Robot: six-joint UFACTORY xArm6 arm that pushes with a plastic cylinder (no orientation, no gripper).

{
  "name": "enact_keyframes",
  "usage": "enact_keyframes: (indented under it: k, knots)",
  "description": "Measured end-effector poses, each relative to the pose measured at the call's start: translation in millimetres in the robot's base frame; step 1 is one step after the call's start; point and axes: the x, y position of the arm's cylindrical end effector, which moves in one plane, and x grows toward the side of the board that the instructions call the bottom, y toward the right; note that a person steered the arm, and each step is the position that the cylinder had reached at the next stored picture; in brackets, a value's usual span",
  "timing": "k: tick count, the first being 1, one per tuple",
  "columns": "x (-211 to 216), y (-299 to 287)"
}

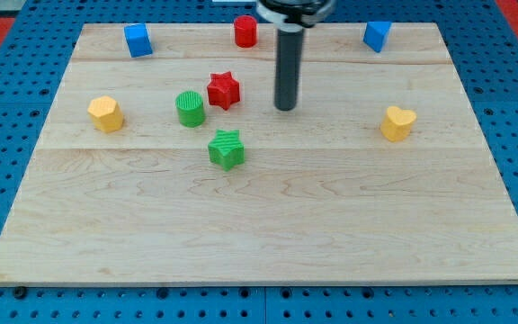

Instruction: Push the green circle towards the bottom

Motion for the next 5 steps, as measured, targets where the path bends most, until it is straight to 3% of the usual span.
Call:
enact_keyframes:
  k: [2, 5]
  knots:
    - [-5, -60]
    - [-7, -78]
